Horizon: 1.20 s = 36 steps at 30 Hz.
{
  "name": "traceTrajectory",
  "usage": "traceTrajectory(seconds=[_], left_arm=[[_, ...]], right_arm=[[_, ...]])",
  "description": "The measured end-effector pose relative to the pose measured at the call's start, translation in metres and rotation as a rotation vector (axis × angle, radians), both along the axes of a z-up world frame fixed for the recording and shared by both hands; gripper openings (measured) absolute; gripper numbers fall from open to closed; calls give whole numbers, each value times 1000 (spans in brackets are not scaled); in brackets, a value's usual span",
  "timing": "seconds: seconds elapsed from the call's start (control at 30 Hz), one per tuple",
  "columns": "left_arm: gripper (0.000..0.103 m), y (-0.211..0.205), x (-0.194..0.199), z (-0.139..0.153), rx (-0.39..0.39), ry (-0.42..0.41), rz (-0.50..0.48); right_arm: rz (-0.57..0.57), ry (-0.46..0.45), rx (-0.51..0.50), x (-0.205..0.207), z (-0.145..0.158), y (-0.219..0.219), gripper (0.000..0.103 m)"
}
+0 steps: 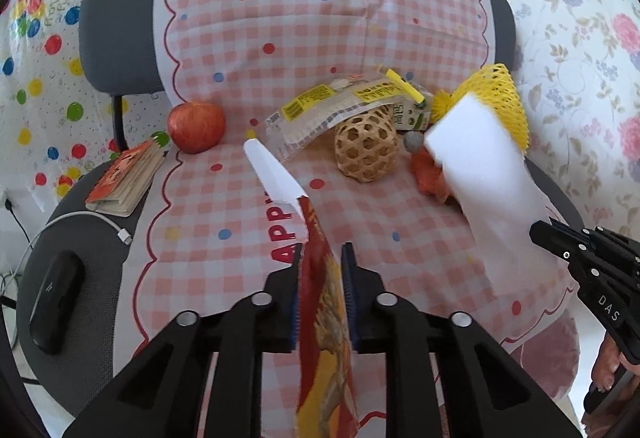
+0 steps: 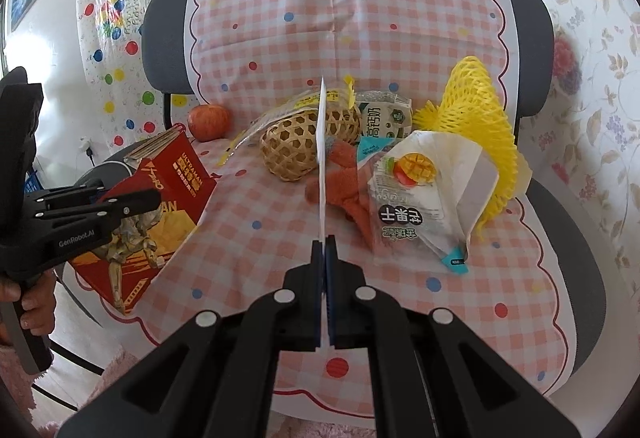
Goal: Collect trash
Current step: 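Carry box and paper strip to the wastebasket and release both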
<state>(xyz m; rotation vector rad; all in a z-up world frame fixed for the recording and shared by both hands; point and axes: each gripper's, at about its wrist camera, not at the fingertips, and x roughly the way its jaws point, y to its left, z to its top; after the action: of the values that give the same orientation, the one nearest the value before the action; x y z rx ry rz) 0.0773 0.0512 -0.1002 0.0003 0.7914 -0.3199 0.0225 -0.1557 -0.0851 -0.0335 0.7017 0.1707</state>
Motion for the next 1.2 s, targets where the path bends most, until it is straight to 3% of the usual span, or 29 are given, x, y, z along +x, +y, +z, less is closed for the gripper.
traceTrajectory(seconds=[0.23,0.53,0.63,0.87,1.2], left_arm=[[0,-9,-14,7,11,-27,-24],[0,-43,-59,44,8,-192,-101],[0,-69,-70,50,3,-232,-163],[1,-151,-90,45,-25,-234,-356],[1,-270,-145,14,-92,-197,-692]], right_arm=[[3,7,48,7,-1,0,2],[-66,-80,83,-31,26,-29,2],[-128,-104,92,-51,33,-50,2],[-343,-114,38,-111,36,-106,2],[-665,-31,-8,-209,1,-185,2]])
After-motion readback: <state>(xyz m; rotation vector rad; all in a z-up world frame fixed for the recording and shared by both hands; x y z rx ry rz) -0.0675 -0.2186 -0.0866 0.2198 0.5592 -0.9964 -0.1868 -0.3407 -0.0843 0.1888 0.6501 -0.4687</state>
